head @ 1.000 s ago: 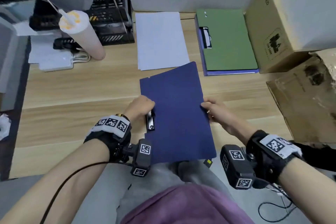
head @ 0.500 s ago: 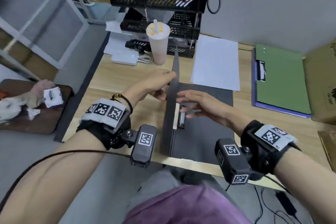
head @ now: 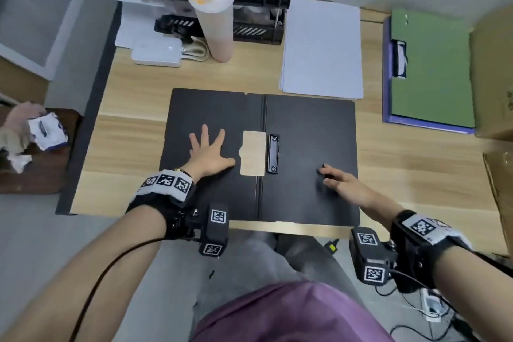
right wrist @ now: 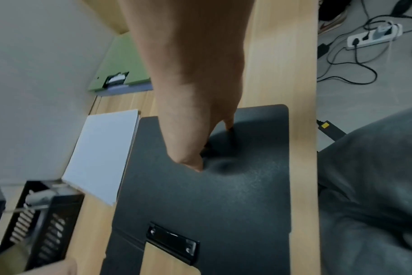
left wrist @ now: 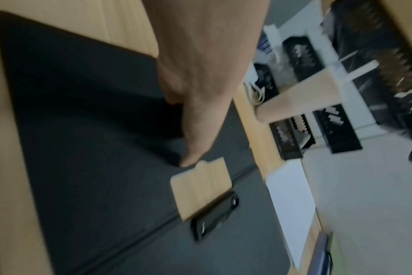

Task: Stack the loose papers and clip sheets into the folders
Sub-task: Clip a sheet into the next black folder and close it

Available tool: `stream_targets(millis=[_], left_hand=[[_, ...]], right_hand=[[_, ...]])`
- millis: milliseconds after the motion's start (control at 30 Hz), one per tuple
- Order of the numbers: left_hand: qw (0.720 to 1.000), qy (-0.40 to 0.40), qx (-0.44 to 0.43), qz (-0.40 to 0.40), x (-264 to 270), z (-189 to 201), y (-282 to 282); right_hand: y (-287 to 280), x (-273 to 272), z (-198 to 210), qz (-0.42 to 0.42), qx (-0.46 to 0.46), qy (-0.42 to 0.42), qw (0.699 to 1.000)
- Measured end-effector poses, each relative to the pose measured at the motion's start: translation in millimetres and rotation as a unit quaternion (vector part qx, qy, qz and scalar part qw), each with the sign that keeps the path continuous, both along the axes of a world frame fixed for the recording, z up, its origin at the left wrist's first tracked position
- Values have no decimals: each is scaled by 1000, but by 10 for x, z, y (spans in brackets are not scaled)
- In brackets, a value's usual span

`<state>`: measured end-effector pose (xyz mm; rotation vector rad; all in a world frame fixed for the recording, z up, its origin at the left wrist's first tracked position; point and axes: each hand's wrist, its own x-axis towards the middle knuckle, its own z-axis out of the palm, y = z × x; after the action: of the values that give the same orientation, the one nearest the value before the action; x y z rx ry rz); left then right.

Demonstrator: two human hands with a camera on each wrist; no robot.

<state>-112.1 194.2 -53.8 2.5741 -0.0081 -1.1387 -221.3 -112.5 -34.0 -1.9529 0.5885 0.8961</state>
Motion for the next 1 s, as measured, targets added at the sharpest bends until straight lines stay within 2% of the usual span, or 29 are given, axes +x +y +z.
stream_targets(millis=[100, 300, 400, 667, 733, 800, 867, 1000], left_hand=[[995, -5, 63, -81, -68, -46, -277], [990, -39, 89, -104, 80, 39, -451], [988, -57, 85, -115, 235, 154, -387], [984, 5, 107, -143, 614, 340, -432], [992, 19, 57, -114, 755, 352, -513], [997, 46, -54, -28, 895, 376, -630], [985, 57, -148, 65, 1050, 403, -772], [957, 1, -224, 184, 1333, 441, -1048]], right_hand=[[-80, 27, -39, -45, -3, -4, 999], [-228, 111, -34, -128, -16, 4, 992], [-245, 138, -16, -136, -14, -1, 991], [-301, 214, 30, -121, 14, 5, 993], [-371, 287, 64, -136, 35, 7, 990], [-459, 416, 107, -150, 50, 18, 987], [-573, 601, 133, -160, 57, 9, 985], [-789, 1059, 153, -182, 55, -25, 981]])
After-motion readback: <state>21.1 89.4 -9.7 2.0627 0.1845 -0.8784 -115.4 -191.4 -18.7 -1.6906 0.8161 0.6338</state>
